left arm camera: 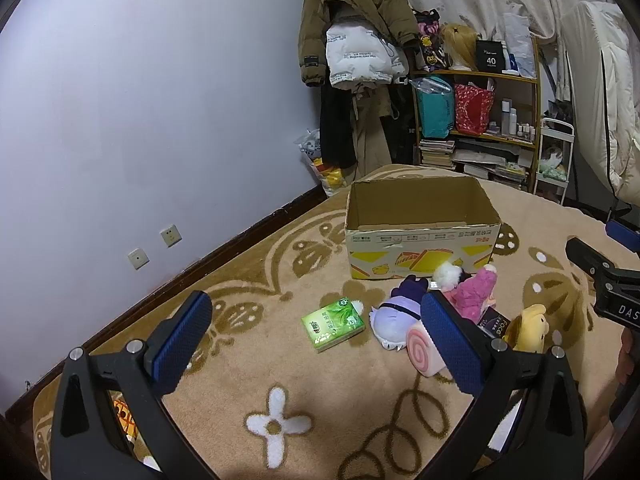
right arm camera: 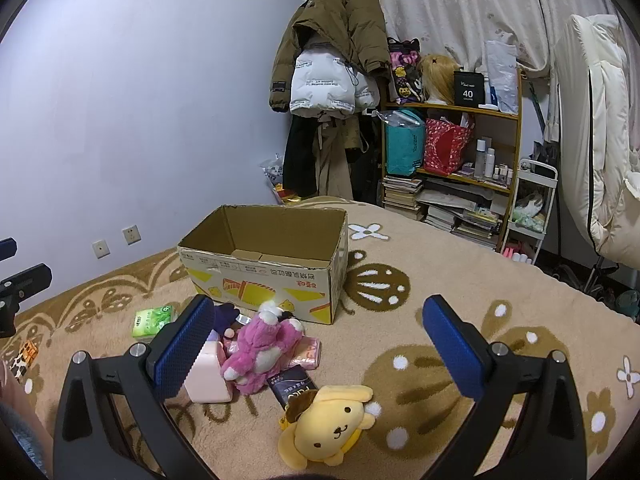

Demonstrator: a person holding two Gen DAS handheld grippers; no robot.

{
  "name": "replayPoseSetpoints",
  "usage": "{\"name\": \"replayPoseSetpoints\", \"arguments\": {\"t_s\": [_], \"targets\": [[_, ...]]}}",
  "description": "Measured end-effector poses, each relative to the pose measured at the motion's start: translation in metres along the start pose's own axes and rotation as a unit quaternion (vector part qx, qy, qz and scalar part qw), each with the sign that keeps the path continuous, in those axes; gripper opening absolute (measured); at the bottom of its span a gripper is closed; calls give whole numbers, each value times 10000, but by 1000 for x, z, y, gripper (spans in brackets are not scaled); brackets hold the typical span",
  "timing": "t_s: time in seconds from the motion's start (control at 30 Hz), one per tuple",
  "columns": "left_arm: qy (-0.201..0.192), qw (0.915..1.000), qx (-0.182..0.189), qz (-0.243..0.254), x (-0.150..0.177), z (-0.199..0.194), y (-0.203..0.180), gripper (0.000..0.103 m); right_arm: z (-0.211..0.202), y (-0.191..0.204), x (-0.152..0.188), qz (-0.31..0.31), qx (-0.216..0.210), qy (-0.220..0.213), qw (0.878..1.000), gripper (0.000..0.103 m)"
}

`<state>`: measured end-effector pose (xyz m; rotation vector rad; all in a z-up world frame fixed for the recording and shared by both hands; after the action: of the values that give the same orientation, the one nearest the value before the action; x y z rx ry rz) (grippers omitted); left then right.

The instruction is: Organize soft objects

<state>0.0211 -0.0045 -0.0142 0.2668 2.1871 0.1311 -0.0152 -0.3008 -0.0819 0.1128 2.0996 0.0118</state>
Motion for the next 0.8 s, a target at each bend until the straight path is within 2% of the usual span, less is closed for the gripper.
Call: {"name": "replayPoseSetpoints", "arguments": {"t_s": [0.8], "targets": [[37, 10000, -23, 2, 2, 1, 1, 103, 0, 0, 1, -29, 21, 5, 10000, 103]]}}
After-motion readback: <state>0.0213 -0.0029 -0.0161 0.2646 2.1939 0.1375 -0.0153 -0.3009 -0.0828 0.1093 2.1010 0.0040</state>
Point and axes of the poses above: each gripper's, at about its wrist camera, not at the fingertips, and z roughly the way its jaws point, y to its left, x to its underside, the point moved 3 cm from there along z, roughly the way its jaws point, and after that the axes turned 4 degrees about y, right-handed, at the moved point
